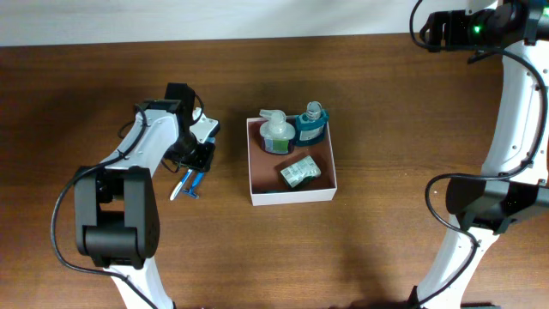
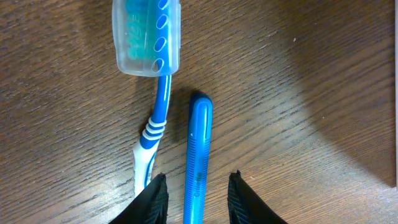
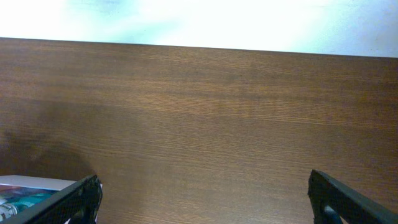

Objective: Pack container
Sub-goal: 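Lower the left gripper onto the blue razor handle and close, then lift the razor and carry it right over the pink box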

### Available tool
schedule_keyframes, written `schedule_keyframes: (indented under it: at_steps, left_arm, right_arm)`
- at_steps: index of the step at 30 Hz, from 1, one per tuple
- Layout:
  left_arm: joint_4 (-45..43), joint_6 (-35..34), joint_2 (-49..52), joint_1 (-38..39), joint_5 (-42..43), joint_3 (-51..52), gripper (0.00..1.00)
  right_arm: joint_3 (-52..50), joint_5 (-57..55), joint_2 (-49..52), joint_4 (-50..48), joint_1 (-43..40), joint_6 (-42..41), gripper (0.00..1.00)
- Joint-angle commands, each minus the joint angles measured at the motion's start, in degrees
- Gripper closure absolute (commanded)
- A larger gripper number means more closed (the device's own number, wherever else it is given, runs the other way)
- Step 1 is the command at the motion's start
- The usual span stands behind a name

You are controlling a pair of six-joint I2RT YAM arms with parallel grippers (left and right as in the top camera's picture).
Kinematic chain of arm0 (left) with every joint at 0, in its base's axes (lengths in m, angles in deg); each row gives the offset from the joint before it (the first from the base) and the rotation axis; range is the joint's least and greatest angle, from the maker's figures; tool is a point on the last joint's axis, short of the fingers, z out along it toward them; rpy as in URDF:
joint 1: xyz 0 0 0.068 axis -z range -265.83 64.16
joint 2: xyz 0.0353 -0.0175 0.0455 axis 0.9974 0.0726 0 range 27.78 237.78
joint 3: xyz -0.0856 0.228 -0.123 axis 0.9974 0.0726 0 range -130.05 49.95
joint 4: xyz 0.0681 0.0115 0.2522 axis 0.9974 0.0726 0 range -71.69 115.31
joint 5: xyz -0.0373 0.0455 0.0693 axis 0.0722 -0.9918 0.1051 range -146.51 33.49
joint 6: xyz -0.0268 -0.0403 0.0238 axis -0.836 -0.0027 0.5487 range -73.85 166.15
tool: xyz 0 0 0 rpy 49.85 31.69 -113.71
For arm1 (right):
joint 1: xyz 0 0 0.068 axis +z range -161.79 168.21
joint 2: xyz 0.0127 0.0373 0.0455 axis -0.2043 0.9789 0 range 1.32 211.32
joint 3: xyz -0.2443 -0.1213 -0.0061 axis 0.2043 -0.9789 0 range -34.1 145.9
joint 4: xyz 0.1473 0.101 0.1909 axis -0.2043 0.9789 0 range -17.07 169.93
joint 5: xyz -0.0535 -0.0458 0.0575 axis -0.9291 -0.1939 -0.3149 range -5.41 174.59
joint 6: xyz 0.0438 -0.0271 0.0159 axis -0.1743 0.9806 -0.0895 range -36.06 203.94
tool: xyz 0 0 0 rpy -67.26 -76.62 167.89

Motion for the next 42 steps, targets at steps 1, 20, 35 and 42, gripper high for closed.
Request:
schedule_keyframes:
  at_steps: [1,20,35,42]
  left_arm:
    - [-0.1,0.0,0.6,0.1,-0.4,0.4,0.68]
    - [-2.5,0.0,0.6,0.1,0.0,7.7,0.69]
    - [-2.4,0.0,0.6,0.1,-0.7,7.8,0.98]
    - [5.4,0.0,0.6,0.1,-0.6,1.2,0.99]
  right_arm:
    - [0.3,-0.1,-0.2,-0.2,-0.2,0.0,0.01]
    - [0.3,-0.1,-0.2,-0.2,-0.2,0.0,0.01]
    - [0.3,-0.1,-0.2,-0.2,-0.2,0.0,0.01]
    - [0.3,-0.1,-0.2,-0.2,-0.2,0.0,0.01]
